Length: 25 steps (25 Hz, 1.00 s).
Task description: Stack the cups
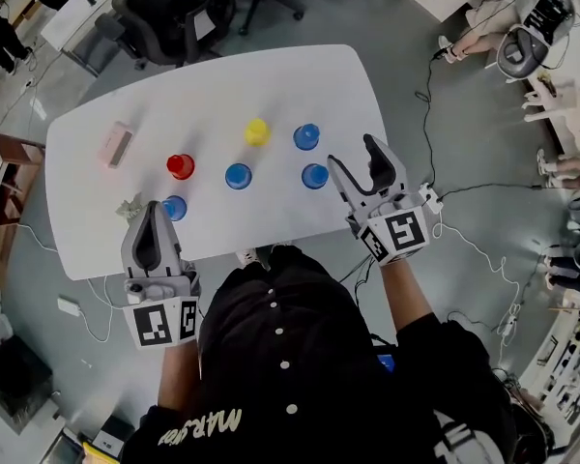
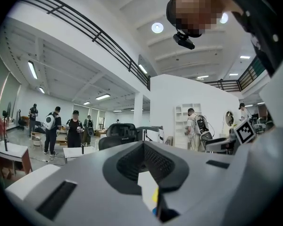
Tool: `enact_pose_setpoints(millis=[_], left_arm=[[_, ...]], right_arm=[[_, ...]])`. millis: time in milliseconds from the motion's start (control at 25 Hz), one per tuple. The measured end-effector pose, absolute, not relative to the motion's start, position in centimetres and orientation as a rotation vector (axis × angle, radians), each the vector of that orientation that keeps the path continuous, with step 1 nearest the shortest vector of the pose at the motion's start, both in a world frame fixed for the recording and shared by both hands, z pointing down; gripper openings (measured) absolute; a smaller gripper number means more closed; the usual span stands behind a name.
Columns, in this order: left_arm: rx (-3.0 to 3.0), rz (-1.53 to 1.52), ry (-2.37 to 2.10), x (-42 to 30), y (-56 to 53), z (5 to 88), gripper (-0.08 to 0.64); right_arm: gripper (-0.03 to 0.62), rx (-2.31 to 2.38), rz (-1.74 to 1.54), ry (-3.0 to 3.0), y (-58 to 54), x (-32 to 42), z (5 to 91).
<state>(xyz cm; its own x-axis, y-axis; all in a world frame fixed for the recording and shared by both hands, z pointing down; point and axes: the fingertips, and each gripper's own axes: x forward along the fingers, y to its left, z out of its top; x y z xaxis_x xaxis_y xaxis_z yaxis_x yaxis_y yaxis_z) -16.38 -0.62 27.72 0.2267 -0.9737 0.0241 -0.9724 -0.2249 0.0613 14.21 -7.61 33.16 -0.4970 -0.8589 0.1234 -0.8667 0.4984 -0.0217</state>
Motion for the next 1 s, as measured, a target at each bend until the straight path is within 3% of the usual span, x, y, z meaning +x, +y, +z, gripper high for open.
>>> enact_pose_setpoints(millis=[640, 1000], left_arm=[[2.364, 0.078, -1.814, -14.0, -1.0, 31.2, 0.011], [2.342, 0.114, -1.783, -13.2, -1.1, 33.0, 0.011]], right_arm=[[0.310, 1.155, 0.398, -2.285, -6.4, 14.2, 55.5], [0.311, 1.073, 0.477, -2.170, -5.3, 14.7, 61.5]])
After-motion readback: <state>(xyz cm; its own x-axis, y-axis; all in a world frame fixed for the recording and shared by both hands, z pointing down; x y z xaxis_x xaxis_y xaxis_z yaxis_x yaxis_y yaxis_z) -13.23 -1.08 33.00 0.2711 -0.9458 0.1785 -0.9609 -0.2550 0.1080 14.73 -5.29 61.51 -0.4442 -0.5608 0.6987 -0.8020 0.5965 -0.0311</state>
